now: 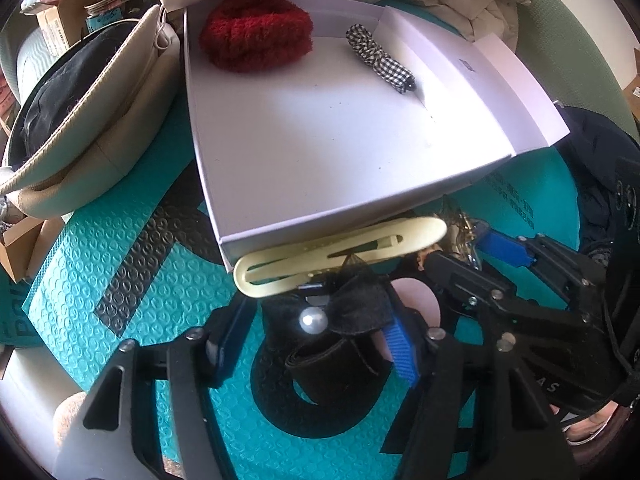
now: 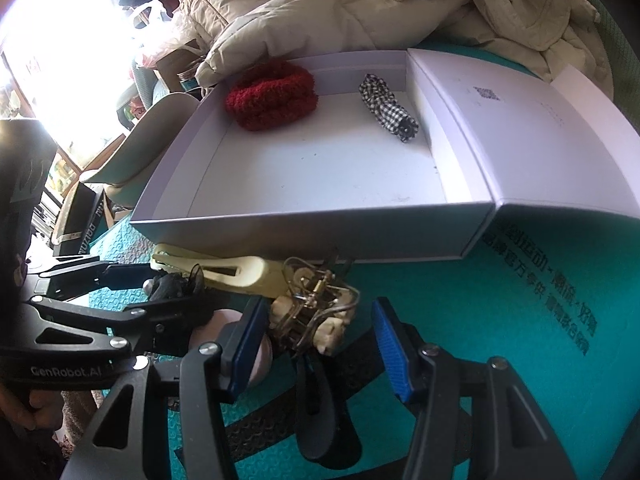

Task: Organize objects
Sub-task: 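Grasp black pearl bow clip with left tool while right tool approaches gold claw clip, then close right tool on the gold claw clip and lift it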

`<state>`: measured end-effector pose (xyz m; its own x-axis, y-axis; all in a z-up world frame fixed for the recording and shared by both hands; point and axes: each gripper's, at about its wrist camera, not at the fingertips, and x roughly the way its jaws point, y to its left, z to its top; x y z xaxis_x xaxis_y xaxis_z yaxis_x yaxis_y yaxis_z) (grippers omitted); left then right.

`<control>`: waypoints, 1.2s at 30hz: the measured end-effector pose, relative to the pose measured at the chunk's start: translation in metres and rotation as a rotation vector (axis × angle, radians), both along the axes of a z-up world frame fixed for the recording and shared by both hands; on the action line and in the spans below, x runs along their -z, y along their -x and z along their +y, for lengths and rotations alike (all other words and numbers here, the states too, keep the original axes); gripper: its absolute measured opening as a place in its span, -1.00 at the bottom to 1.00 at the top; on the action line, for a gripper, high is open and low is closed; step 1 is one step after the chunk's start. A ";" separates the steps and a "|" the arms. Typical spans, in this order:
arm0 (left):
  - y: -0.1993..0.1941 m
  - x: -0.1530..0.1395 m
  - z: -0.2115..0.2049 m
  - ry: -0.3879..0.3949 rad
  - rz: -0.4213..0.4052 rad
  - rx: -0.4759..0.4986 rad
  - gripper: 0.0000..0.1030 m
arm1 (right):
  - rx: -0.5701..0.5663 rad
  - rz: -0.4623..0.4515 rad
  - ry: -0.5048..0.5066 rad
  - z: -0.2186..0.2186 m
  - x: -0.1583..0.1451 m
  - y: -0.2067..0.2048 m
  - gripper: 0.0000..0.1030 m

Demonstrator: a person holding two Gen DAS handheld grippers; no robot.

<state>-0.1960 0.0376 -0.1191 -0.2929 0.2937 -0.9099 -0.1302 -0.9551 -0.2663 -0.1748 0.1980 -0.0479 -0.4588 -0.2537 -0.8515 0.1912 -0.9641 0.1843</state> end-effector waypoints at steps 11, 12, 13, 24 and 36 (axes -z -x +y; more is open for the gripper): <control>-0.013 -0.014 -0.002 0.006 0.037 0.014 -0.23 | -0.008 0.027 -0.018 -0.005 -0.007 -0.010 -0.22; -0.015 -0.016 -0.003 0.007 0.040 0.014 -0.23 | -0.008 0.028 -0.017 -0.005 -0.008 -0.012 -0.22; -0.016 -0.017 -0.003 0.008 0.043 0.013 -0.23 | -0.007 0.030 -0.013 -0.005 -0.009 -0.014 -0.22; -0.037 -0.043 -0.010 0.008 0.098 -0.006 -0.23 | -0.014 0.066 -0.006 -0.008 -0.027 -0.039 -0.22; -0.065 -0.064 -0.013 0.006 0.144 -0.014 -0.23 | -0.032 0.100 0.010 -0.010 -0.044 -0.070 -0.22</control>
<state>-0.1310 0.0246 -0.0547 -0.4242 0.2837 -0.8600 -0.1536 -0.9584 -0.2404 -0.1048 0.1885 -0.0042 -0.5327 -0.2780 -0.7993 0.2395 -0.9554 0.1727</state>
